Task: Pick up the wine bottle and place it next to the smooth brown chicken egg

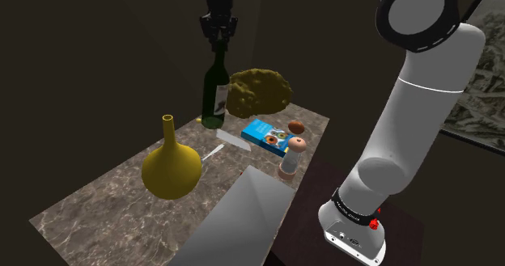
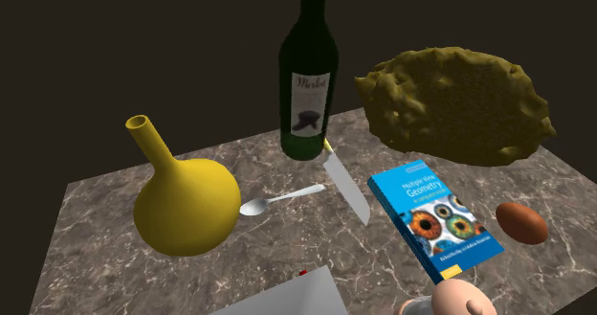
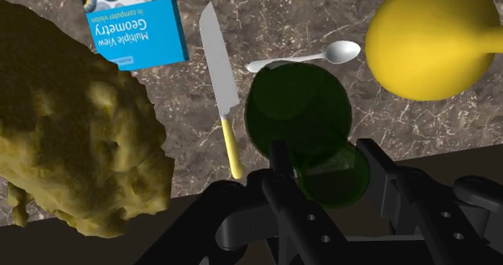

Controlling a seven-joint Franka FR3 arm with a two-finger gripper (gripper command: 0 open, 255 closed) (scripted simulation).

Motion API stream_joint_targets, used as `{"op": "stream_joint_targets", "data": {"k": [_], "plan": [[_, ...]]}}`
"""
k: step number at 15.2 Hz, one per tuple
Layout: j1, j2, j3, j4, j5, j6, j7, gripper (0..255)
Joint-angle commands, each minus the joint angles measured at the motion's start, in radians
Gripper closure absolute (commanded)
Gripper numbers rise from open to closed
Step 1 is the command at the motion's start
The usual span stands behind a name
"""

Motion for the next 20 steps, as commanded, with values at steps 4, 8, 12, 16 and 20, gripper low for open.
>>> {"op": "stream_joint_targets", "data": {"k": [4, 8, 12, 16, 20], "plan": [[-0.066, -0.101, -0.050, -0.125, 0.013, 0.025, -0.116, 255], [-0.115, -0.162, -0.096, -0.198, 0.013, 0.038, -0.211, 255], [-0.161, -0.206, -0.146, -0.250, 0.005, 0.046, -0.307, 255], [-0.205, -0.234, -0.197, -0.282, -0.007, 0.051, -0.403, 255], [-0.249, -0.245, -0.250, -0.295, -0.021, 0.055, -0.498, 255]]}}
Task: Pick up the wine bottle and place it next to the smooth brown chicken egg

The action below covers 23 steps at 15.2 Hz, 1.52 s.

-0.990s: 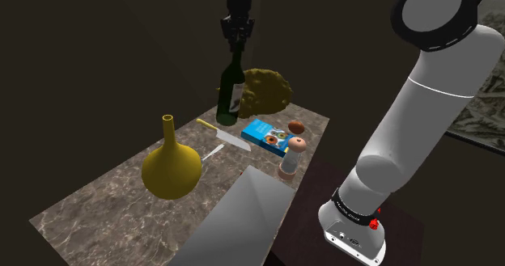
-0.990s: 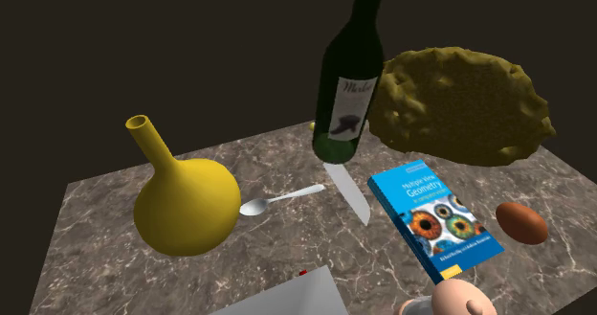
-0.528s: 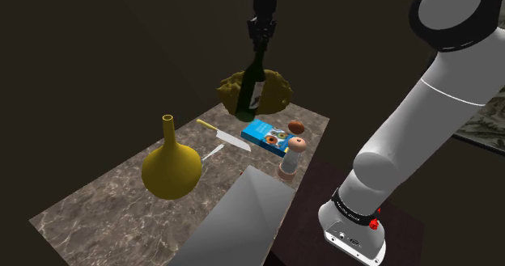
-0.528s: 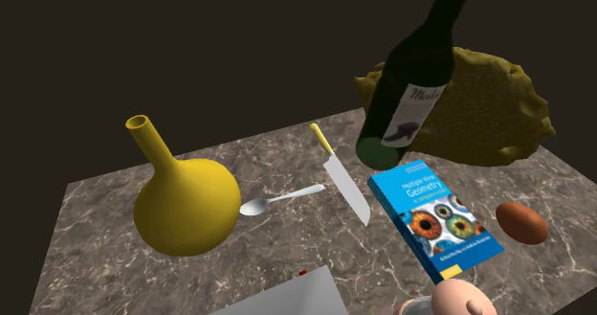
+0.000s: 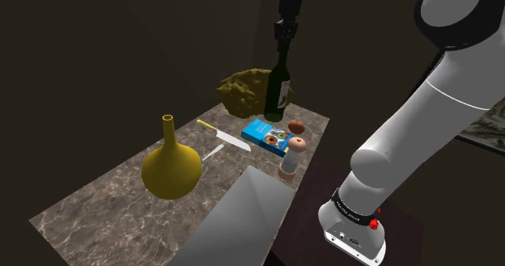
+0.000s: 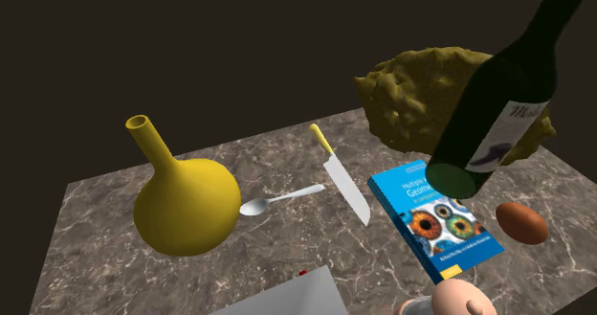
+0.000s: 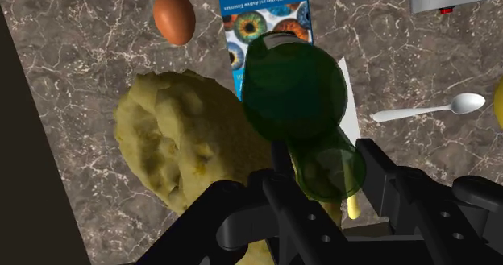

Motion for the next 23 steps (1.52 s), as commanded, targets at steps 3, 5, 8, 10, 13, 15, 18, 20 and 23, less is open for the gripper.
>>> {"op": "stream_joint_targets", "data": {"k": [3, 5, 8, 10, 13, 15, 18, 20, 23], "plan": [[-0.046, 0.004, -0.055, 0.003, -0.015, 0.004, -0.102, 255], [-0.068, 0.011, -0.082, 0.011, -0.021, 0.005, -0.151, 255], [-0.101, 0.029, -0.121, 0.032, -0.029, 0.006, -0.224, 255], [-0.124, 0.047, -0.148, 0.052, -0.032, 0.006, -0.272, 255], [-0.158, 0.081, -0.187, 0.091, -0.034, 0.005, -0.346, 255], [-0.182, 0.109, -0.212, 0.124, -0.032, 0.003, -0.396, 255], [-0.221, 0.160, -0.248, 0.184, -0.024, -0.004, -0.471, 255], [-0.248, 0.200, -0.270, 0.233, -0.015, -0.010, -0.521, 255], [-0.252, 0.199, -0.272, 0.204, -0.015, 0.018, -0.525, 255]]}}
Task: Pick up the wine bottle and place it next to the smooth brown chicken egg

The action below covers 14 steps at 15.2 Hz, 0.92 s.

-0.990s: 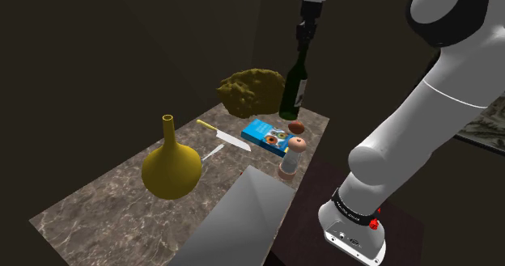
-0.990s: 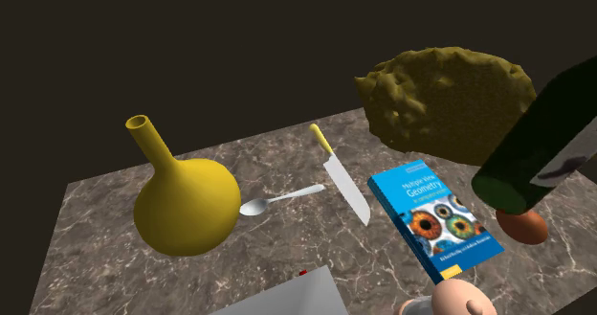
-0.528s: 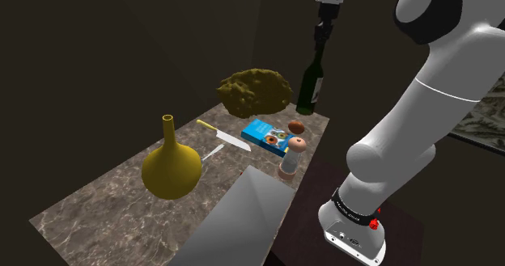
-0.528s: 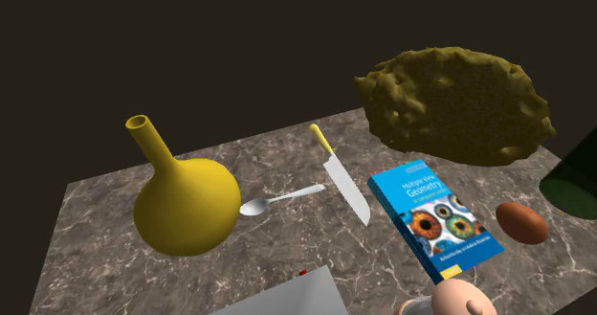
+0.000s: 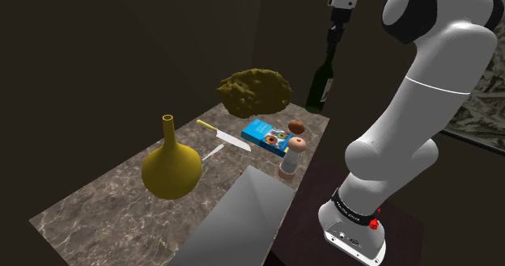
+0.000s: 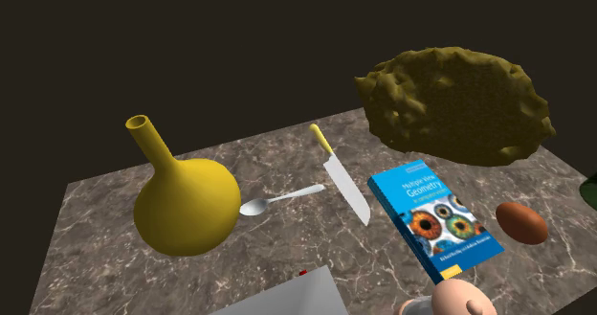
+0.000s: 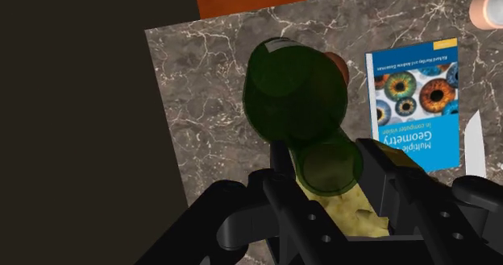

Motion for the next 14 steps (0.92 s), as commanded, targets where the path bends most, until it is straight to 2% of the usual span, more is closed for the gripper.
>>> {"op": "stream_joint_targets", "data": {"k": [1, 14], "plan": [[-0.002, -0.003, -0.002, -0.026, -0.001, 0.024, -0.003, 255], [0.001, -0.019, 0.000, -0.221, -0.006, 0.203, 0.010, 255]]}}
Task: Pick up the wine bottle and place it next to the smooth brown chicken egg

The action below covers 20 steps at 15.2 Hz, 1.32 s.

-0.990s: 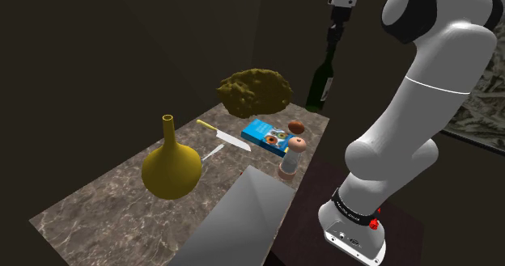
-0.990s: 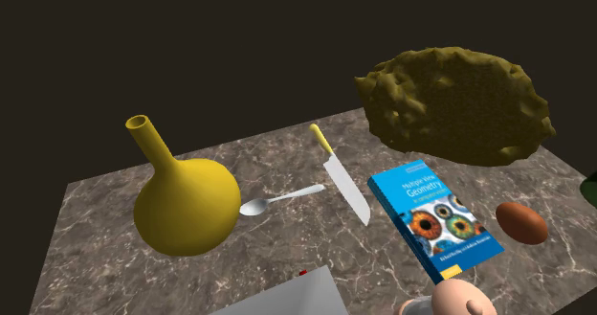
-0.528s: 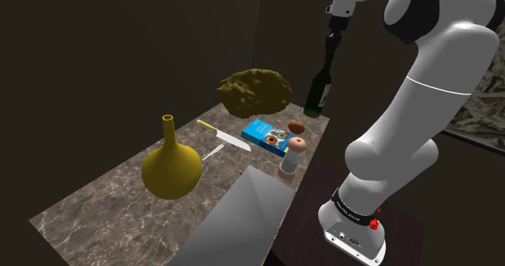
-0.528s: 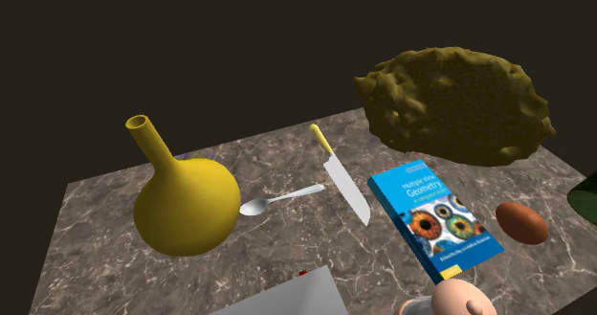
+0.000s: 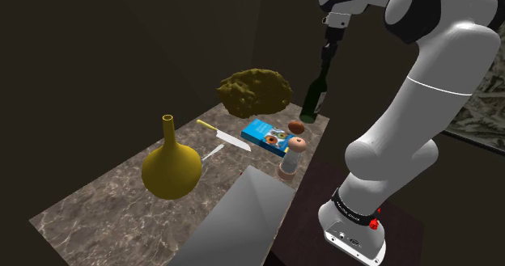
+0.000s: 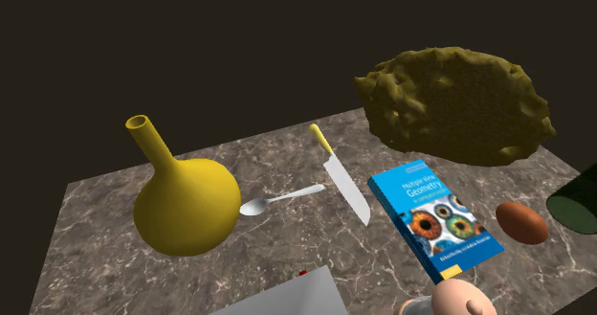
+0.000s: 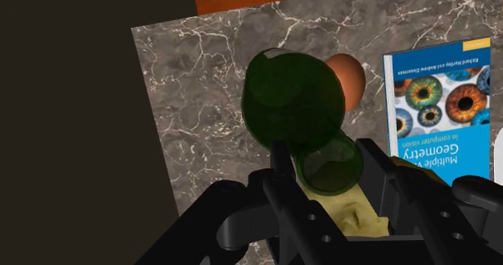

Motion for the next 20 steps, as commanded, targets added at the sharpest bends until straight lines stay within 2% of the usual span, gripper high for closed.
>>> {"op": "stream_joint_targets", "data": {"k": [1, 7, 15, 16, 20], "plan": [[0.000, 0.000, 0.000, -0.029, 0.000, 0.029, 0.001, 255], [-0.001, 0.009, 0.000, -0.109, 0.002, 0.119, 0.004, 255], [-0.001, 0.009, 0.000, -0.109, 0.002, 0.119, 0.004, 255], [-0.001, 0.009, 0.000, -0.109, 0.002, 0.119, 0.005, 0], [-0.001, 0.009, 0.000, -0.109, 0.002, 0.119, 0.005, 0]]}}
